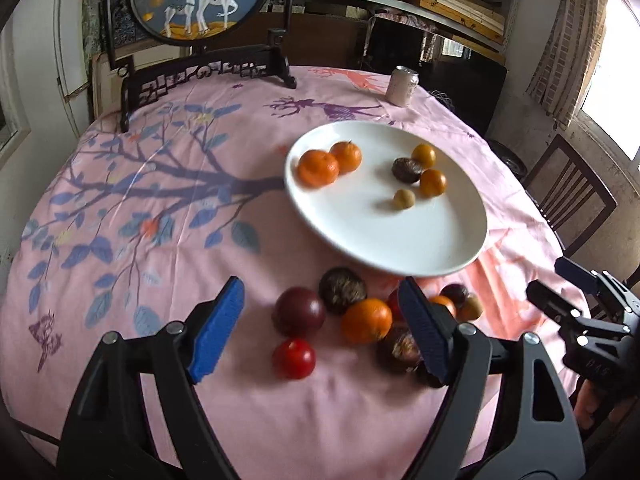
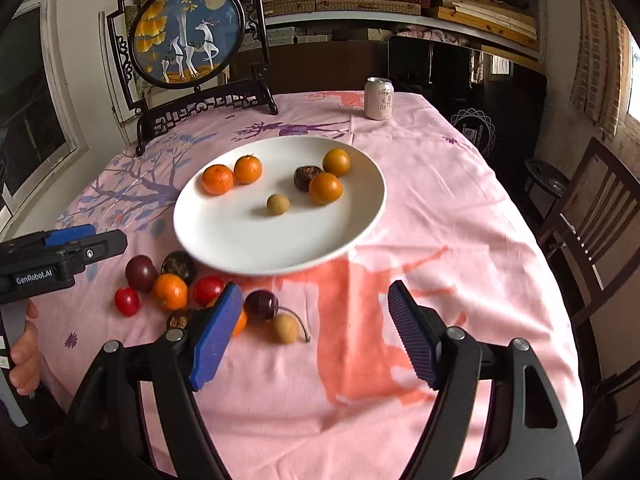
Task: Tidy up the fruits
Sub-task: 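Grasp a dark purple plum with the right gripper while the left grasps a red tomato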
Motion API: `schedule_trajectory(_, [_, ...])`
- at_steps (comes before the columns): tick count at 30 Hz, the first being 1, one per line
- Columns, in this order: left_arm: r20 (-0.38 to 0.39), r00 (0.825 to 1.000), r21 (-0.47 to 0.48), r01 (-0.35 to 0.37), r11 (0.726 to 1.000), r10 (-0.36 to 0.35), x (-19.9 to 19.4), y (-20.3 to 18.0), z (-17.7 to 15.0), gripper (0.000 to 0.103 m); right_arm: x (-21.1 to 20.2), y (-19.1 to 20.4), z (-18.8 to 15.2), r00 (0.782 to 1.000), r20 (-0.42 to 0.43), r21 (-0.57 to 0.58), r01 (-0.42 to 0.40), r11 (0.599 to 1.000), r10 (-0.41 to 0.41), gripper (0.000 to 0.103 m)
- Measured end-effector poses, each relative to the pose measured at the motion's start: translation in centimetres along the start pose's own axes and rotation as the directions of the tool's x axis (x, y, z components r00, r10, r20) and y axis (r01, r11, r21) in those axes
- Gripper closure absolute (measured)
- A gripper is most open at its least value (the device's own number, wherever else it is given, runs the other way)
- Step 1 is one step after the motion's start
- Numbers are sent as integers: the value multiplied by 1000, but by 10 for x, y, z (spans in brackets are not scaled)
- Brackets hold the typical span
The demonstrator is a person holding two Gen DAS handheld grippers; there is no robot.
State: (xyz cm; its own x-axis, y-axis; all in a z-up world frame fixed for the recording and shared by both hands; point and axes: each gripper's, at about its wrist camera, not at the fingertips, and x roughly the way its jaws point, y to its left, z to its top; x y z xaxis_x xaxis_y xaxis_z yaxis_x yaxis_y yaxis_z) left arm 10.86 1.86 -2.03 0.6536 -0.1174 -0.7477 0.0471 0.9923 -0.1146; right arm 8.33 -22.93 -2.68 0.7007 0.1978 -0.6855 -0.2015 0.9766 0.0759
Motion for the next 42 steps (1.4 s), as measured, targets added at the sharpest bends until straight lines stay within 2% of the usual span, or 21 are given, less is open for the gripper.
schedule_trajectory(4, [-37,999,-33,-33,999,32,0,21,-28,22,-9,7,-13,1000,-11,-1,10,1000,-10,27])
schedule_trajectory(7, [-61,995,-34,-76,997,74,3,30,-42,22,-8,20,-23,998,-37,-7,-41,999,41,27])
schedule_trajectory(12, [-81,994,-44,-74,996,70,5,36,-51,22,17,56,-40,984,-137,-80,-123,989,111,27])
schedule_trajectory(15, [-80,994,-37,-76,996,73,5,37,-54,21,27,71,-46,978,-159,-103,-156,982,138,27])
schedule_trajectory(16, [-81,994,-37,-76,996,73,4,37,-54,21,29,74,-45,977,-157,-107,-164,981,146,29])
schedule_trajectory(18, [-83,994,-40,-77,996,73,4,38,-55,21,34,78,-46,973,-162,-116,-187,975,167,50])
schedule_trajectory(19, [-85,994,-42,-77,996,73,5,39,-55,21,38,81,-46,968,-180,-120,-200,972,176,66])
schedule_trajectory(21, [-86,994,-48,-72,996,68,5,40,-55,21,48,83,-47,962,-204,-120,-206,971,179,66])
schedule_trajectory(23, [-88,994,-48,-68,997,64,6,40,-56,21,56,84,-48,964,-207,-130,-194,972,165,74])
schedule_trajectory(32, [-115,993,-24,-44,999,41,23,26,-53,22,35,66,-43,982,-151,-122,-130,984,111,74])
schedule_trajectory(34, [-120,992,-21,-36,999,34,30,21,-51,26,33,60,-44,983,-151,-113,-123,986,105,74])
schedule_trajectory(36, [-142,990,-20,-20,1000,17,40,17,-48,49,33,56,-46,982,-155,-101,-126,987,110,74])
schedule_trajectory(37, [-132,991,-13,-30,999,28,42,15,-47,50,32,55,-46,982,-156,-95,-127,987,111,74])
schedule_trajectory(38, [-128,991,-10,-27,1000,26,43,14,-46,56,32,54,-47,982,-155,-92,-126,988,110,74])
schedule_trajectory(39, [-131,991,-13,-23,1000,21,44,13,-44,69,31,53,-47,982,-153,-90,-126,988,112,74])
schedule_trajectory(40, [-128,992,-28,-5,1000,1,43,15,-43,74,29,52,-47,982,-149,-87,-127,988,113,74])
schedule_trajectory(42, [-119,993,-38,20,999,-24,38,16,-43,74,26,51,-47,984,-139,-84,-126,988,113,74])
